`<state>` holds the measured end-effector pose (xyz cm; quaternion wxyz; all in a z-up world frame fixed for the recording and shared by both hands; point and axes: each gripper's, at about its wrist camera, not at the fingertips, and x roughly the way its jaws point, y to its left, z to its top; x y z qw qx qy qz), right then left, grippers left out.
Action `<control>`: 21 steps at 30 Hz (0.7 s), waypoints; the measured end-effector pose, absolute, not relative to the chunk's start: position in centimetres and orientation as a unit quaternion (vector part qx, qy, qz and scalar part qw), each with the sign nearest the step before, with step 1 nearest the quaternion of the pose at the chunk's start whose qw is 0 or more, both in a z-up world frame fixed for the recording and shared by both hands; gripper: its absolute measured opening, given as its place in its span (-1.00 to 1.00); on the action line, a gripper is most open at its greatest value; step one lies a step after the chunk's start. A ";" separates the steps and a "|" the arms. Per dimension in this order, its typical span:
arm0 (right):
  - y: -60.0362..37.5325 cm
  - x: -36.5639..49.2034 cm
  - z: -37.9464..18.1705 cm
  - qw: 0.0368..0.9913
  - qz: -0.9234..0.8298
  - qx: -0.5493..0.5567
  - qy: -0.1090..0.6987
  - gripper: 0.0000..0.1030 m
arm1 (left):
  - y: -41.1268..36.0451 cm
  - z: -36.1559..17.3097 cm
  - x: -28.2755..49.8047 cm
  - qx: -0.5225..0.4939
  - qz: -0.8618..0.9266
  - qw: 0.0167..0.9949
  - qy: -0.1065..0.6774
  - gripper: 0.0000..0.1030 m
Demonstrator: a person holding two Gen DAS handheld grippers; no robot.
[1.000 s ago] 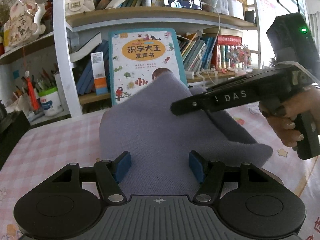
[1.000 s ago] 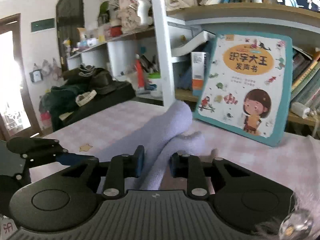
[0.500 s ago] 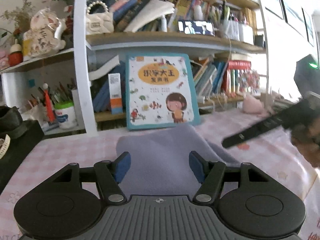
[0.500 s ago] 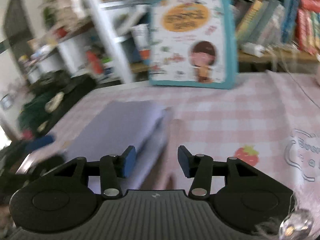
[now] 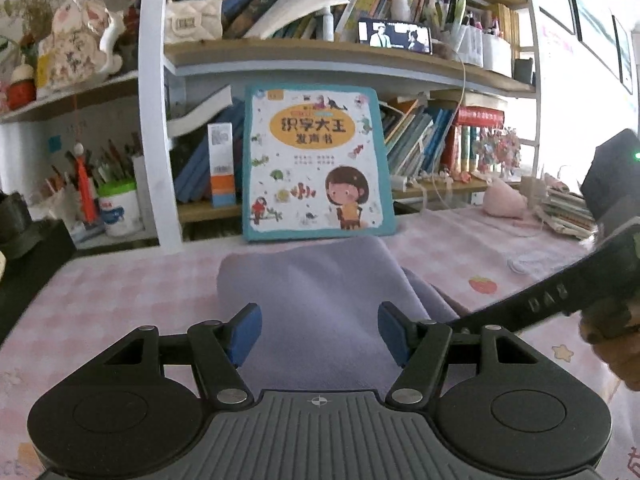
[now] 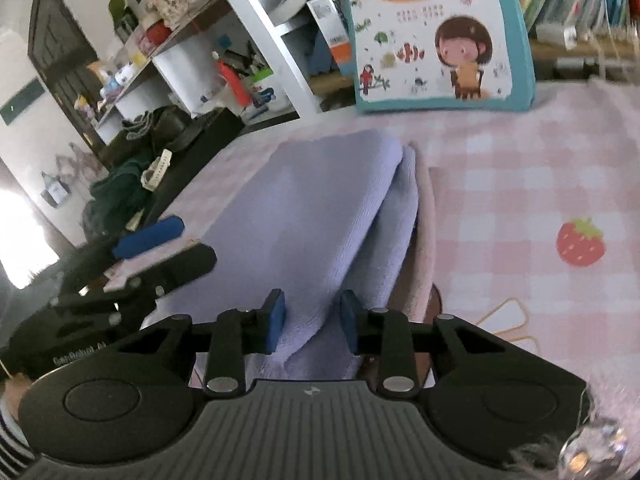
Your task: Fold clothes
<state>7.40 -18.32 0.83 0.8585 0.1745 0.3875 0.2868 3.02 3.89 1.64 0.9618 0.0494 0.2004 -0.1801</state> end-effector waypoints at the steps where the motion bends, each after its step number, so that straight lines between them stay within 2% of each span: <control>1: -18.7 7.8 0.5 0.851 0.287 0.198 0.392 -0.43 | 3.9 1.5 3.1 0.049 -0.179 0.962 0.202 0.27; 2: -18.9 7.8 0.6 0.851 0.288 0.202 0.389 -0.45 | 3.9 1.4 3.3 0.049 -0.176 0.962 0.205 0.27; 3: -18.9 7.8 0.6 0.853 0.288 0.203 0.385 -0.66 | 3.9 1.2 3.4 0.049 -0.174 0.961 0.208 0.27; 4: -19.0 7.8 0.7 0.854 0.288 0.204 0.381 -0.75 | 3.9 1.0 3.6 0.049 -0.172 0.961 0.212 0.27; 9: -19.6 5.1 3.2 0.884 0.345 0.191 0.250 -0.84 | 4.1 0.4 4.1 0.050 -0.166 0.958 0.226 0.27; 11: -18.8 5.1 3.1 0.897 0.317 0.152 0.268 -0.84 | 4.1 0.4 4.0 0.053 -0.166 0.958 0.226 0.27; 12: -18.6 6.0 2.4 0.898 0.290 0.136 0.301 -0.84 | 4.1 0.4 4.0 0.055 -0.166 0.958 0.226 0.27; 14: -18.8 7.6 0.5 0.883 0.274 0.155 0.349 -0.84 | 4.0 0.3 4.0 0.059 -0.166 0.958 0.226 0.27; 18: -19.7 8.1 0.3 0.867 0.274 0.205 0.362 -0.83 | 3.9 0.3 4.0 0.065 -0.165 0.958 0.226 0.27; 21: -20.0 7.7 0.8 0.860 0.276 0.225 0.366 -0.70 | 4.0 0.3 3.9 0.064 -0.165 0.958 0.226 0.27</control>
